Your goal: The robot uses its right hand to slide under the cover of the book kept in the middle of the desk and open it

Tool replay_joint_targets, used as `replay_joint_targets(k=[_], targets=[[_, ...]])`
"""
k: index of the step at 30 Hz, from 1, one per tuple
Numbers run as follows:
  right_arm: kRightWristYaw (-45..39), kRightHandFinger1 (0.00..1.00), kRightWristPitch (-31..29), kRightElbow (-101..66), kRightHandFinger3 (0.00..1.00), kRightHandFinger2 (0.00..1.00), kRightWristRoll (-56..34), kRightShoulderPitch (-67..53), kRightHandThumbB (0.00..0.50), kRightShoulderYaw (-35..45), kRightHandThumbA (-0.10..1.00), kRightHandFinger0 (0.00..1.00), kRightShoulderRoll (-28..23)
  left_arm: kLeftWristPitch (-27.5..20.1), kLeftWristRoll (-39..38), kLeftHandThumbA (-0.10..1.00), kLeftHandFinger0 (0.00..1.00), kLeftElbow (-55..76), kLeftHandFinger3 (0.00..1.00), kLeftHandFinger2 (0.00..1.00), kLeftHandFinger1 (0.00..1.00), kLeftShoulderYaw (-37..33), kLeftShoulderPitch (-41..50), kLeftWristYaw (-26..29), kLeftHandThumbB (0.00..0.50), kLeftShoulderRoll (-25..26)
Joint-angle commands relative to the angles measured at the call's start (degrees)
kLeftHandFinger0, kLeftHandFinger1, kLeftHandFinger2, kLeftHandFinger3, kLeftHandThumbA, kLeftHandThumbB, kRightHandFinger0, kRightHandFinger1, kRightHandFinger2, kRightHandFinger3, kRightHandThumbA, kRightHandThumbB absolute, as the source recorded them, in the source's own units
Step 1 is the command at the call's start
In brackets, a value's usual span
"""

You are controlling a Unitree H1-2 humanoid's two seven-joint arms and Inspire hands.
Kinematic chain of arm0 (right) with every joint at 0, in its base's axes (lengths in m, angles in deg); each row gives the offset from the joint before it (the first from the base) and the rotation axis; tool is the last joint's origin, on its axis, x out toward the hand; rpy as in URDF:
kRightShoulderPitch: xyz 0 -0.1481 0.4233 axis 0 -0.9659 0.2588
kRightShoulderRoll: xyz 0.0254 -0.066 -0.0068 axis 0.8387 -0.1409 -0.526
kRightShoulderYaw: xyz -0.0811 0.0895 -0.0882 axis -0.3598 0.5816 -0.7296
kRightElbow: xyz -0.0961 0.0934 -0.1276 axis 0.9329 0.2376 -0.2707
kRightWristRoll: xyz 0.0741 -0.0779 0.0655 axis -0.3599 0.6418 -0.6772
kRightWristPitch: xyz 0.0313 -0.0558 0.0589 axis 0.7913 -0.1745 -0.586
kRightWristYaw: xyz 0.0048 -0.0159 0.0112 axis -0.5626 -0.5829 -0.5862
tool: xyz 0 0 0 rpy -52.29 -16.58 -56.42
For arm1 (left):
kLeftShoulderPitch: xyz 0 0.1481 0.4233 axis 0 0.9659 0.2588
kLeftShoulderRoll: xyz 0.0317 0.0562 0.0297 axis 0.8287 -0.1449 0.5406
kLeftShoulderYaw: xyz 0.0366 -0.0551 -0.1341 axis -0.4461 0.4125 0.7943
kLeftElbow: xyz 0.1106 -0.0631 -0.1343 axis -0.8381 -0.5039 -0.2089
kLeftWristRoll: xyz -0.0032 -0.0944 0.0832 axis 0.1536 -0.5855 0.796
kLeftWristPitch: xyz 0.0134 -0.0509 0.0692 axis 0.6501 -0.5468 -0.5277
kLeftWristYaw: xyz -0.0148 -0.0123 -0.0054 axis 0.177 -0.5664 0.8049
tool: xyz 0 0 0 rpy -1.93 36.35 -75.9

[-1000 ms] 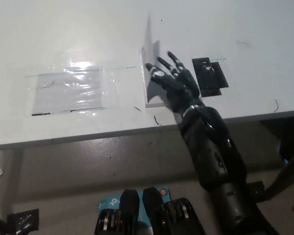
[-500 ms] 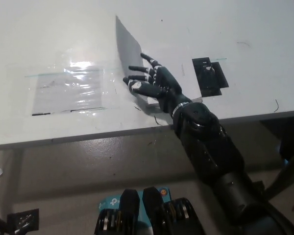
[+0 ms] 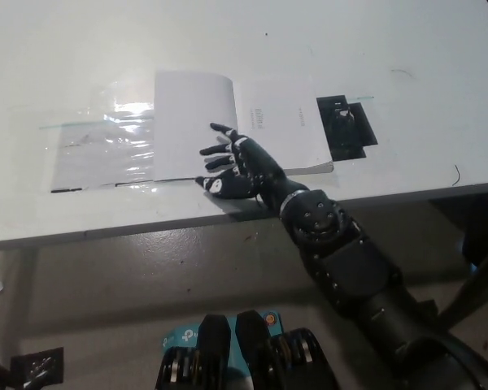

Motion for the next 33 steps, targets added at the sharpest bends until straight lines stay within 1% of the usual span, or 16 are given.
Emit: replay_joint_targets(k=[1,3,7,8,10,14,18,19,22,24,25,26,28,29,30,33], targets=[[-3.64,0.65,-3.31,-0.06,1.00,0.75,4.72,2.70,0.194,-1.71,0.70,0.53,0.68,0.27,0.23,0.60,1.00,1.14,0.95,1.00,1.00,-0.17,-0.36,0.10,0.000,1.54],[-4.00,0.67,-1.99,-0.61,1.00,0.77,5.92,2.92,0.227,-2.51,0.75,0.55,0.72,1.52,0.14,0.60,1.00,2.22,0.97,1.00,1.00,-0.04,-0.23,0.44,0.000,1.62],[-4.41,0.66,-1.26,-1.11,1.00,0.77,6.45,2.74,0.208,-1.97,0.74,0.54,1.04,1.72,0.22,0.57,1.00,2.12,0.92,1.00,1.00,0.42,-0.33,1.41,0.000,1.39],[-4.36,0.64,-1.97,-0.25,1.00,0.77,6.91,2.95,0.207,-1.87,0.74,0.52,1.03,1.66,-0.02,0.54,1.00,2.39,0.94,1.00,1.00,0.75,-0.24,1.47,0.000,1.22],[-4.62,0.62,-2.73,0.56,1.00,0.75,6.77,2.95,0.233,-1.22,0.75,0.50,1.06,2.50,0.98,0.53,1.00,2.63,0.91,0.98,1.00,0.40,-0.37,2.64,0.001,1.24],[-4.80,0.61,-3.03,0.90,1.00,0.73,6.83,2.73,0.228,-0.19,0.73,0.49,1.01,2.13,1.92,0.51,1.00,1.92,0.90,1.00,1.00,-0.26,-0.58,3.16,0.000,1.58],[-5.30,0.67,-2.11,-1.37,1.00,0.76,6.71,1.90,0.217,1.24,0.75,0.55,0.29,0.36,-0.21,0.53,1.00,1.29,0.94,0.97,0.97,1.20,-0.01,1.41,0.000,0.87],[-5.32,0.63,-1.92,-2.11,1.00,0.75,6.83,1.65,0.225,1.67,0.78,0.51,0.12,0.67,-0.59,0.53,1.00,1.65,0.98,0.99,0.99,1.29,0.25,0.85,0.000,0.77],[-5.42,0.59,-1.58,-3.64,0.99,0.72,5.49,0.96,0.229,3.91,0.78,0.45,0.41,0.68,0.35,0.52,1.00,1.41,0.93,0.99,1.00,0.87,0.13,1.94,0.011,0.83],[-5.71,0.59,1.61,-7.19,0.98,0.72,4.30,0.07,0.232,5.80,0.77,0.45,0.46,0.62,0.89,0.54,1.00,1.38,0.93,1.00,1.00,0.34,0.26,2.02,0.008,0.85],[-6.45,0.65,6.58,-13.48,1.00,0.75,1.59,-1.70,0.227,8.28,0.73,0.54,0.42,0.03,-0.03,0.53,1.00,1.15,0.97,1.00,1.00,0.82,0.35,0.99,0.000,0.89],[-6.65,0.65,6.94,-13.84,1.00,0.75,1.90,-1.85,0.226,8.60,0.73,0.54,0.54,0.02,-0.03,0.53,1.00,1.14,0.97,1.00,1.00,0.81,0.35,0.99,0.000,0.89],[-7.74,0.73,12.95,-23.64,1.00,0.82,-4.07,-4.32,0.189,13.41,0.73,0.61,1.28,0.06,0.04,0.54,1.00,0.81,0.95,0.98,0.97,0.59,0.46,0.59,0.000,1.13],[-8.08,0.74,14.60,-26.01,1.00,0.84,-6.29,-4.80,0.219,15.08,0.76,0.61,1.55,0.12,0.58,0.54,1.00,0.84,0.94,0.97,0.97,0.35,0.43,1.17,0.005,1.16],[-7.02,0.72,16.90,-29.46,1.00,0.82,-8.50,-5.19,0.244,17.64,0.79,0.60,2.27,0.17,0.20,0.55,1.00,0.64,0.98,1.00,1.00,0.32,0.35,0.29,0.000,1.39],[-3.46,0.73,22.50,-35.94,1.00,0.81,-11.31,-5.88,0.248,22.97,0.80,0.61,4.28,-0.34,-0.05,0.50,1.00,0.37,0.97,0.96,0.97,0.72,0.35,0.60,0.000,1.03]])
